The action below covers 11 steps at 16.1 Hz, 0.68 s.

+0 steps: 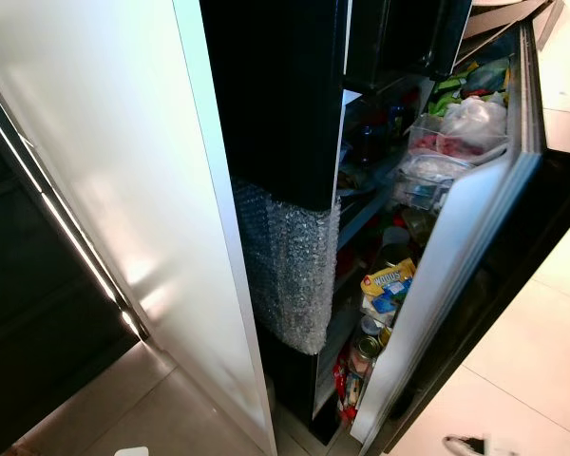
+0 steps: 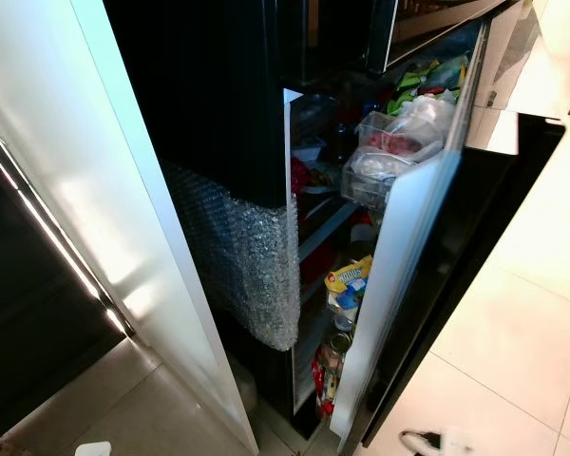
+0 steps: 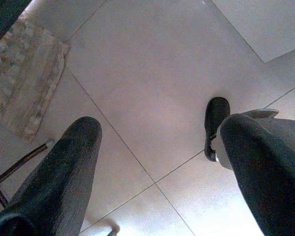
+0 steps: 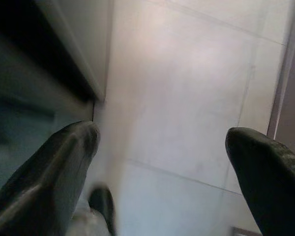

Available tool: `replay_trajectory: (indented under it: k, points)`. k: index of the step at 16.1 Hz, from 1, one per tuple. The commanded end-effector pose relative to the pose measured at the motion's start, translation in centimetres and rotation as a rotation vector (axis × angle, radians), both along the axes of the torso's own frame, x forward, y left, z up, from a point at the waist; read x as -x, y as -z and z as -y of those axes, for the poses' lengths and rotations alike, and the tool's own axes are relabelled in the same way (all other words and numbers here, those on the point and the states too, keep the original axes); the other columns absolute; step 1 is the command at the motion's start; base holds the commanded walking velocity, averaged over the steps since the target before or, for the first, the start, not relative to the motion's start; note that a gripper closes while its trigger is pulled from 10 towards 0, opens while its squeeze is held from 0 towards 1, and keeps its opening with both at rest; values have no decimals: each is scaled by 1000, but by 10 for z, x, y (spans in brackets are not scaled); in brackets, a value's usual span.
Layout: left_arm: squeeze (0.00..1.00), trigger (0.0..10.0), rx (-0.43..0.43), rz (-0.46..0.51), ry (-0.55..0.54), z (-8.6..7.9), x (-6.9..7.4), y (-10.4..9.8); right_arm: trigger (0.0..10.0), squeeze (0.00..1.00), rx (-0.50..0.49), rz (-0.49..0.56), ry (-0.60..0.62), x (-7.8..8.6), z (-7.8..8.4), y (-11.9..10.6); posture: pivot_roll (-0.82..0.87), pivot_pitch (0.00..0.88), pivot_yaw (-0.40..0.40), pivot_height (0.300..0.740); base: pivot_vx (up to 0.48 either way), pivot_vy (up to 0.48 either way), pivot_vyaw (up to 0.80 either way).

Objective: Restocking fridge

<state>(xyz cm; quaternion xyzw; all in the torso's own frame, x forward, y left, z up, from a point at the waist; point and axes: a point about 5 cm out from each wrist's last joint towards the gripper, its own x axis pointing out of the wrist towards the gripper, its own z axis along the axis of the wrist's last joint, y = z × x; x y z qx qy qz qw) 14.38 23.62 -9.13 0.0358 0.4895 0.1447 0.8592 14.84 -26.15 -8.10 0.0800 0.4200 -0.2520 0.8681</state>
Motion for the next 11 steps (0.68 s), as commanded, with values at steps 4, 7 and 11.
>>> replay_trajectory:
  k: [4,7,11]
  points:
    - [0,10000,-5,-5,10,-2,2,0,10000,0,40,263,166,-37,25,-31,12,0,20,740,0,0,0]
    - [0,10000,-6,-3,8,-2,2,0,10000,0,23,349,152,-51,25,-40,15,0,19,740,0,0,0]
    - [0,10000,-7,-1,5,-1,1,0,10000,0,-75,429,28,-67,9,-44,18,0,16,740,0,0,0]
